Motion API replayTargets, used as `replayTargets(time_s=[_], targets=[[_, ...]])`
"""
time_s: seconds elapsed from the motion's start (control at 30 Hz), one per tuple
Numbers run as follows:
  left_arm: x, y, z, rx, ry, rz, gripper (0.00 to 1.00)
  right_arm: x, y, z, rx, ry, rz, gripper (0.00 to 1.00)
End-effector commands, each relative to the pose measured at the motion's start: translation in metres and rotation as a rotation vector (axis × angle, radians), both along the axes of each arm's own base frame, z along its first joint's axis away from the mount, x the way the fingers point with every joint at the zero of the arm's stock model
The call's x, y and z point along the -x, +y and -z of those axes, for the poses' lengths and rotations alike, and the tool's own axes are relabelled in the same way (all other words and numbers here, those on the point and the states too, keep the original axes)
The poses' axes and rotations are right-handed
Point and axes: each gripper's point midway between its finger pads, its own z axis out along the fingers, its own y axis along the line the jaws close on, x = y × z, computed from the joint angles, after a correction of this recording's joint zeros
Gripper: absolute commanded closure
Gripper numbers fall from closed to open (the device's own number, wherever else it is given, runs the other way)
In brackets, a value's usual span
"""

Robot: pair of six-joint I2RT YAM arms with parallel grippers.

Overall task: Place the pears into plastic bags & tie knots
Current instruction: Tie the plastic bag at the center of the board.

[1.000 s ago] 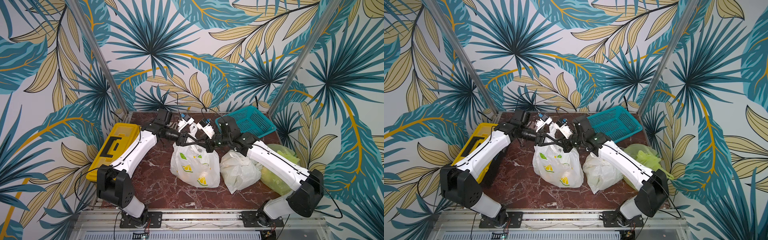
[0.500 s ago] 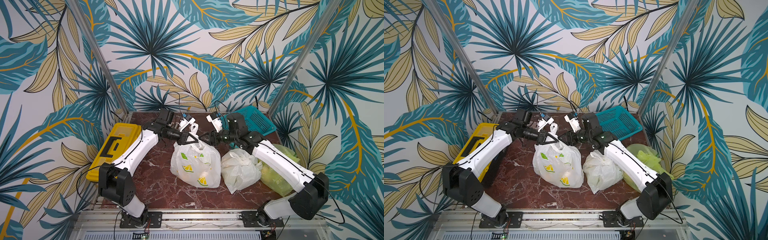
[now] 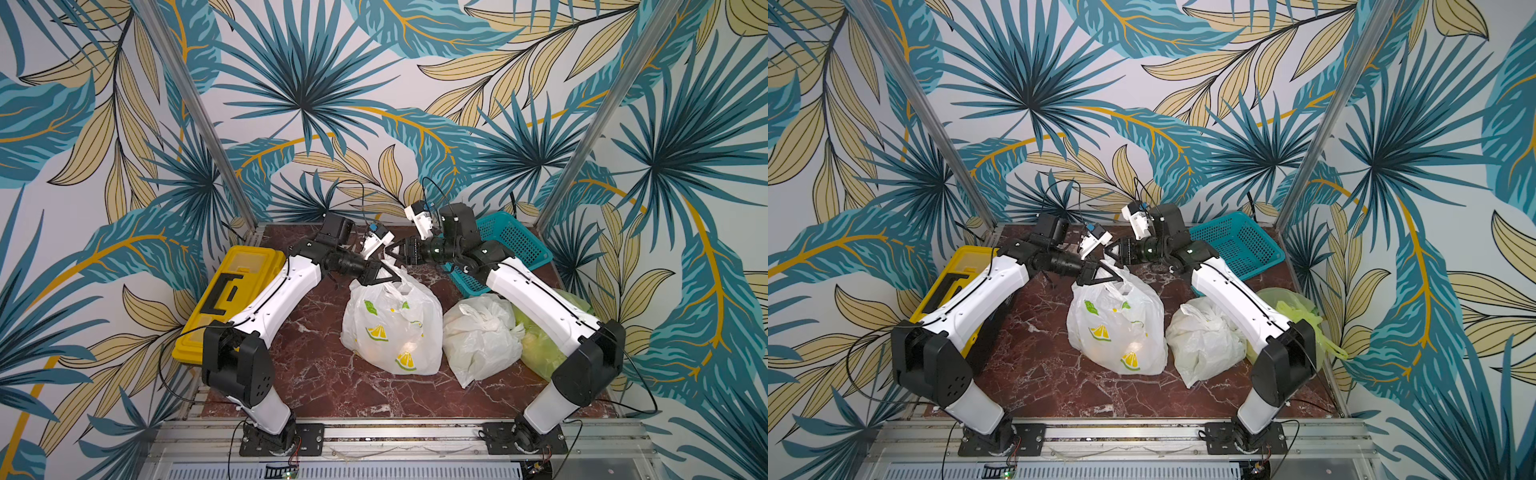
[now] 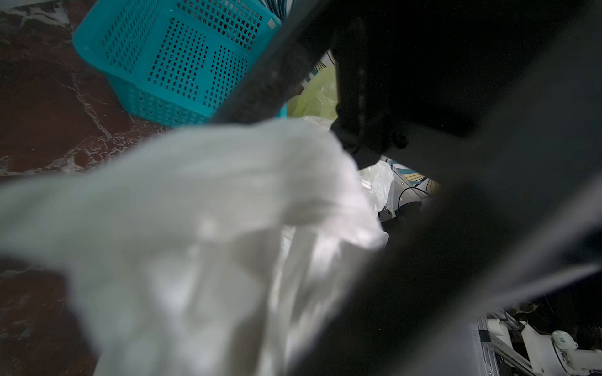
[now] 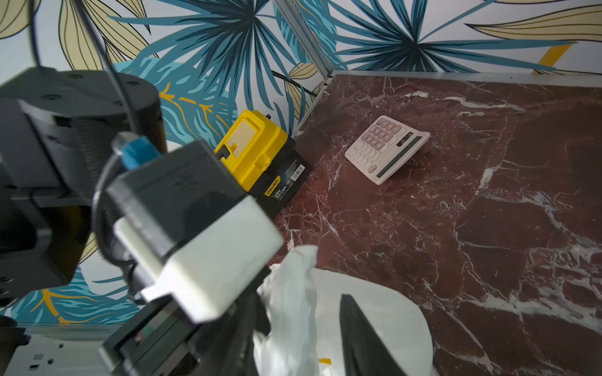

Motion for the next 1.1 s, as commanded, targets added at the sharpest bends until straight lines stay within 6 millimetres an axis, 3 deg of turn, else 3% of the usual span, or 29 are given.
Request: replayTargets(time_s=[0.0,0.1,0.2,0.5,0.67,0.8,0.93,1.07], targets=[[-0.003,-0.001,-0.009,0.002,-0.036,-0.006,0.91,-0.002,0.000,-0.016,-0.013,-0.028,0.006,0.82],[-0.004,0.010,-0.010,0.002,-0.038,-0.032,0.87,-0.001,-0.011,-0.020,-0.028,-0.051,0.033,0.94],[-0.007,0.017,-0.008,0.003,-0.026,-0.052,0.86,0.008,-0.020,-0.026,-0.061,-0.070,0.037,0.95],[-0.009,0.012,-0.004,0.020,0.006,-0.031,0.85,0.028,-0.025,-0.034,-0.098,-0.088,0.009,0.97],[-0.010,0.015,0.006,-0.002,0.024,-0.051,0.93,0.054,-0.025,-0.049,-0.142,-0.134,-0.065,0.97],[-0.017,0.019,0.013,-0.027,0.041,-0.086,0.95,0.085,-0.020,-0.020,-0.035,-0.088,-0.138,0.97],[-0.023,0.019,0.016,-0.029,0.055,-0.096,0.97,0.104,-0.021,0.009,0.055,-0.056,-0.151,0.97],[-0.027,0.017,0.012,-0.018,0.067,-0.099,0.98,0.125,0.007,0.025,0.049,-0.036,-0.239,1.00]])
